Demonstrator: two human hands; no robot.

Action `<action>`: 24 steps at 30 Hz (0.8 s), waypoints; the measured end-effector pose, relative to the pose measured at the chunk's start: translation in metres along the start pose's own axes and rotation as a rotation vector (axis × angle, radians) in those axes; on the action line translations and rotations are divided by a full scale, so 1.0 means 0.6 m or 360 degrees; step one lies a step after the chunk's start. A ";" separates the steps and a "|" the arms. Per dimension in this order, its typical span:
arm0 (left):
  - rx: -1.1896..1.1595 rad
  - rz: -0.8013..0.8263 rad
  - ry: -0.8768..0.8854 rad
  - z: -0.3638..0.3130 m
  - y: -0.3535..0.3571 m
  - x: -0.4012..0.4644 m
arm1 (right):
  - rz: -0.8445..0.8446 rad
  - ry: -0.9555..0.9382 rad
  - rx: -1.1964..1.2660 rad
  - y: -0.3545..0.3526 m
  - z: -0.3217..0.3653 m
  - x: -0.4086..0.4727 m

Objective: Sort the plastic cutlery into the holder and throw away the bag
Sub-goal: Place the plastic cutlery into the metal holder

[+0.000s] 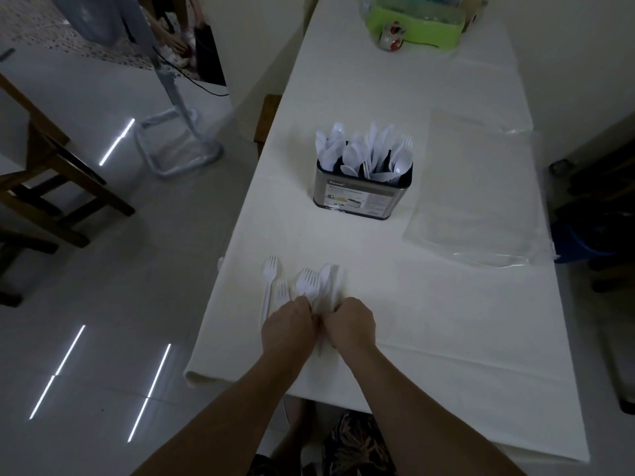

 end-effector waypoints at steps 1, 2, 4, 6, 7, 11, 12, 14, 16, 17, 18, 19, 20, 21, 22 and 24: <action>0.0000 0.0009 -0.0006 -0.001 0.000 0.000 | 0.0038 0.0030 0.0053 0.001 -0.005 0.001; 0.0007 0.0021 -0.0006 -0.002 -0.001 0.001 | 0.0077 0.0058 0.0125 0.000 -0.009 0.001; 0.0017 0.0049 -0.0019 -0.006 -0.002 0.002 | 0.0144 0.0130 0.0313 -0.004 -0.020 -0.001; 0.0003 0.0060 -0.0066 -0.007 -0.006 0.002 | 0.0197 0.0227 0.0509 -0.009 -0.033 -0.005; -0.0017 0.0066 -0.0093 -0.006 -0.007 0.002 | 0.0227 0.0265 0.0582 -0.008 -0.038 -0.006; -0.0205 0.0103 -0.0195 -0.004 -0.014 -0.001 | 0.0320 0.0353 0.0762 -0.012 -0.046 -0.014; -0.0307 0.0117 -0.0229 -0.004 -0.014 -0.001 | 0.0339 0.0365 0.0807 -0.014 -0.046 -0.015; -0.0558 0.0182 -0.0310 -0.007 -0.007 -0.002 | 0.0389 0.0368 0.0869 -0.016 -0.044 -0.019; -0.0754 0.0279 -0.0378 -0.013 -0.001 -0.004 | 0.0433 0.0352 0.0925 -0.015 -0.036 -0.022; -0.0820 0.0315 -0.0396 -0.014 0.003 -0.005 | 0.0446 0.0339 0.0950 -0.016 -0.032 -0.023; -0.0878 0.0340 -0.0411 -0.014 0.006 -0.004 | 0.0448 0.0328 0.0967 -0.016 -0.028 -0.024; -0.0937 0.0359 -0.0428 -0.014 0.008 -0.004 | 0.0439 0.0316 0.0972 -0.017 -0.025 -0.023; -0.1002 0.0376 -0.0451 -0.014 0.009 -0.006 | 0.0417 0.0300 0.0962 -0.019 -0.023 -0.021; -0.1072 0.0393 -0.0483 -0.014 0.010 -0.006 | 0.0390 0.0279 0.0940 -0.021 -0.022 -0.019; -0.1143 0.0414 -0.0520 -0.014 0.011 -0.008 | 0.0367 0.0264 0.0920 -0.023 -0.020 -0.018; -0.1259 0.0450 -0.0582 -0.017 0.007 -0.009 | 0.0353 0.0243 0.0904 -0.025 -0.017 -0.016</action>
Point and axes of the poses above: each hand's wrist, its own x-axis towards the middle knuckle, its own y-axis out of the palm, z = x × y, the point moved 8 cm from there along x, towards the middle knuckle, and after that the axes turned 12 degrees about -z, right-handed, at the moved point
